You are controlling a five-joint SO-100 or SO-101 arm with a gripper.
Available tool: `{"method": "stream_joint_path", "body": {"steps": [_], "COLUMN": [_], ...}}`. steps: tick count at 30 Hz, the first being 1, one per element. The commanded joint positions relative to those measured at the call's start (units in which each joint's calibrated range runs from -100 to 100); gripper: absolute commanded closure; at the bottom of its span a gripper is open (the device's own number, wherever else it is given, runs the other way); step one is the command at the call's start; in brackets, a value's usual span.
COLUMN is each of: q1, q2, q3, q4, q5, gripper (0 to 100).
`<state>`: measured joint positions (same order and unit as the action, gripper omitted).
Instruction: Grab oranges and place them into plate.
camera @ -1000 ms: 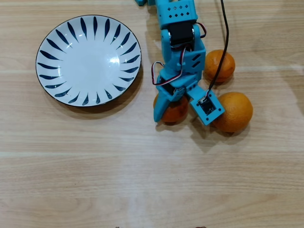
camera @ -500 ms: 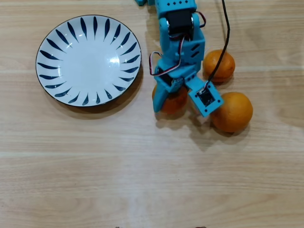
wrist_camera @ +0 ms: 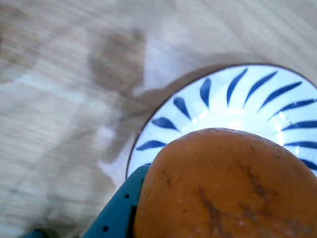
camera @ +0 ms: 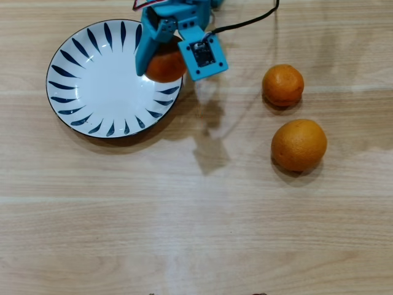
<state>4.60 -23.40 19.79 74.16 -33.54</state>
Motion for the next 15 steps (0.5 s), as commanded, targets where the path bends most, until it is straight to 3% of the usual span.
{"method": "stream_joint_path", "body": {"steps": [1,7,12,15], "q1": [6.21,14.51,16.29,16.04], "q2": [-6.52,-6.61,-6.61,-6.52], "q3": [5.25,14.93,22.36,23.44], "q4": [0.06,-8.2,-13.52,-13.61], "q5": [2.65,6.78,6.83,6.41], "gripper": [69,69,69,63]}}
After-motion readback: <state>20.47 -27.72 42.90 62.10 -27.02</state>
